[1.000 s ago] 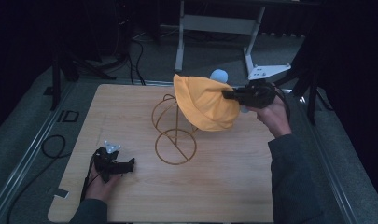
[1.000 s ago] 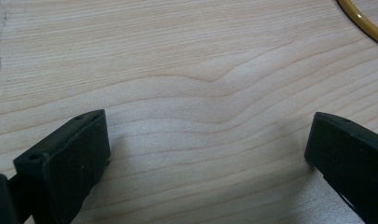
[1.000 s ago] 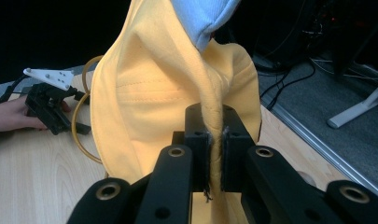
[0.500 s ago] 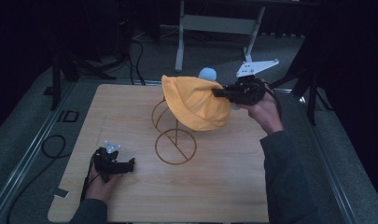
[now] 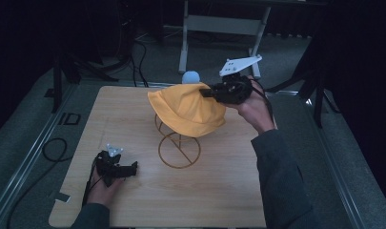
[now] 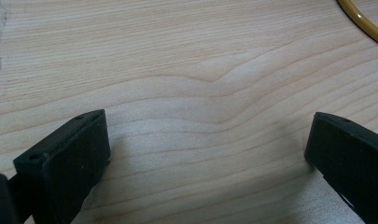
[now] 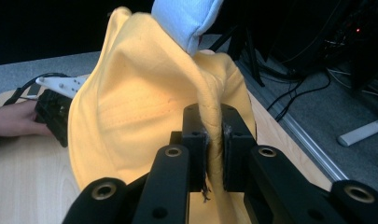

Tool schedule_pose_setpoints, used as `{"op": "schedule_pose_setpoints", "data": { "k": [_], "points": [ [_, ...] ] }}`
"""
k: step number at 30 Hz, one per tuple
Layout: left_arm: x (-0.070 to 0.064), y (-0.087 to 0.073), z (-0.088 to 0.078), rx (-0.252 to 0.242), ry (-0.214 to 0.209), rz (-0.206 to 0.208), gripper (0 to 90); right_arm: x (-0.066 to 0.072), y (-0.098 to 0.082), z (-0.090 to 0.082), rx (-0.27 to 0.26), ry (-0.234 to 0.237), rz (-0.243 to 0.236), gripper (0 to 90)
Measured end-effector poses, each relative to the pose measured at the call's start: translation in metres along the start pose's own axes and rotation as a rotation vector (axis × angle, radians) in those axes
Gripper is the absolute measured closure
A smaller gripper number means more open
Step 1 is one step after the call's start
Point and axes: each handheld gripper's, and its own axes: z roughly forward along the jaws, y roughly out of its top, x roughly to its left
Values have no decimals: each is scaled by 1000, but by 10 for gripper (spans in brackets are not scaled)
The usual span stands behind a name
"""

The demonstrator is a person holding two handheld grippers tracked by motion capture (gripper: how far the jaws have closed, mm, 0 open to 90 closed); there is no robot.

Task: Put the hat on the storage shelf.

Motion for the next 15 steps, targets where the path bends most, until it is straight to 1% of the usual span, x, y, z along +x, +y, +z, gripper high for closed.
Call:
{"op": "schedule_pose_setpoints", "data": {
  "k": [3, 5, 7, 8, 9, 10, 13, 14, 15],
  "points": [
    [0, 0, 0, -1, 1, 1, 2, 3, 3, 4, -1, -2, -13, 822],
    [0, 0, 0, 1, 1, 2, 2, 9, 9, 9, 10, -7, -39, 818],
    [0, 0, 0, 2, 1, 3, 2, 12, 11, 11, 12, -9, -45, 815],
    [0, 0, 0, 2, 1, 3, 2, 16, 16, 13, 19, -9, -62, 814],
    [0, 0, 0, 0, 1, 1, 2, 16, 16, 13, 19, -9, -62, 814],
    [0, 0, 0, -1, 1, 1, 2, 20, 20, 16, 22, -8, -83, 808],
    [0, 0, 0, -1, 1, 1, 2, 23, 24, 19, 24, -4, -95, 806],
    [0, 0, 0, -1, 0, 0, 2, 26, 26, 23, 25, -9, -102, 793],
    [0, 0, 0, -1, 1, 0, 2, 26, 26, 23, 25, -9, -102, 793]
  ]
}}
